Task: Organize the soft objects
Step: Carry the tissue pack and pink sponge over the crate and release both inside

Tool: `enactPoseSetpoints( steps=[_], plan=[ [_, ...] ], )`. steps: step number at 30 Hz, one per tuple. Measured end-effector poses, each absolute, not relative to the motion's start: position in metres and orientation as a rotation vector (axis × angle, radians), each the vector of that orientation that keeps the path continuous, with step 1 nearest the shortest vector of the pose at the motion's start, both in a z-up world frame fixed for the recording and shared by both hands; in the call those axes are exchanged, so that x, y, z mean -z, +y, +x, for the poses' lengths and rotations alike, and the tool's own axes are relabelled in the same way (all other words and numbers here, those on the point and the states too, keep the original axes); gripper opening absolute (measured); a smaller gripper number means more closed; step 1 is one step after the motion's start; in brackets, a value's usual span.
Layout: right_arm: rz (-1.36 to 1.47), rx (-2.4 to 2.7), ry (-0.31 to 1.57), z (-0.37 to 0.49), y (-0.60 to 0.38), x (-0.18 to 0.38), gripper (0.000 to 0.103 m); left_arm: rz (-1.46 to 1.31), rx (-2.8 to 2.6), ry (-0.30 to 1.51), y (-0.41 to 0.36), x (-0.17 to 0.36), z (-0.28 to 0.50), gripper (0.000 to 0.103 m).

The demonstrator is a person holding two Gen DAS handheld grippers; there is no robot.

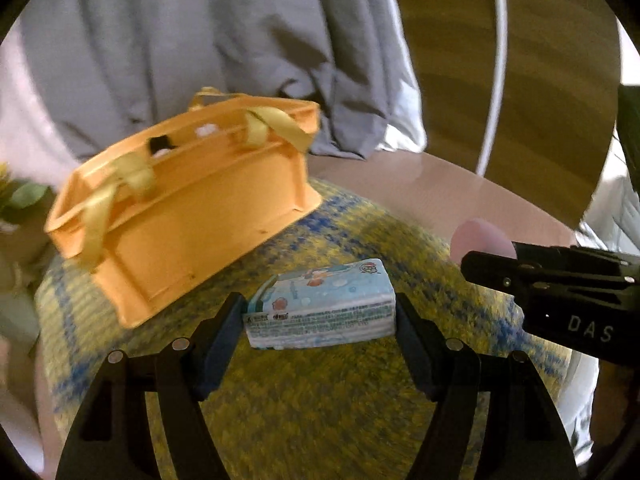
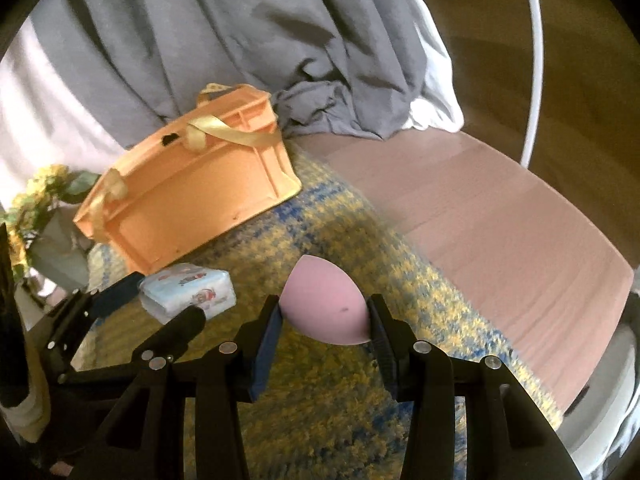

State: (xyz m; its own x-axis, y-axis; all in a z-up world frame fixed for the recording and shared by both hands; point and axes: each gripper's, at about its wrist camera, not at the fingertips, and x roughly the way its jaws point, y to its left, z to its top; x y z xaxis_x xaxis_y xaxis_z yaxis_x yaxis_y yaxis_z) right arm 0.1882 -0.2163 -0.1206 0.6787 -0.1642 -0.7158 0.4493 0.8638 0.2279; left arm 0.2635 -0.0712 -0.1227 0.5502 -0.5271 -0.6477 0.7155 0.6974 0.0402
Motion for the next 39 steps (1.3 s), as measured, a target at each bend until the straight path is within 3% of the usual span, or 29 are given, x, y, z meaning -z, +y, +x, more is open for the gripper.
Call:
enactPoseSetpoints(
  steps=[11,39],
  plan=[
    [0.319,0.195,0.716,0.186,-0.218,0.090,0.044,0.182,0.556,0.634,-0.052,0.092,0.236,0.072],
    [0.162,-0.234,0.525,0.239,-0.236,0.022,0.045,0.070,0.092,0.380,-0.051,0.006,0.210,0.072]
  ],
)
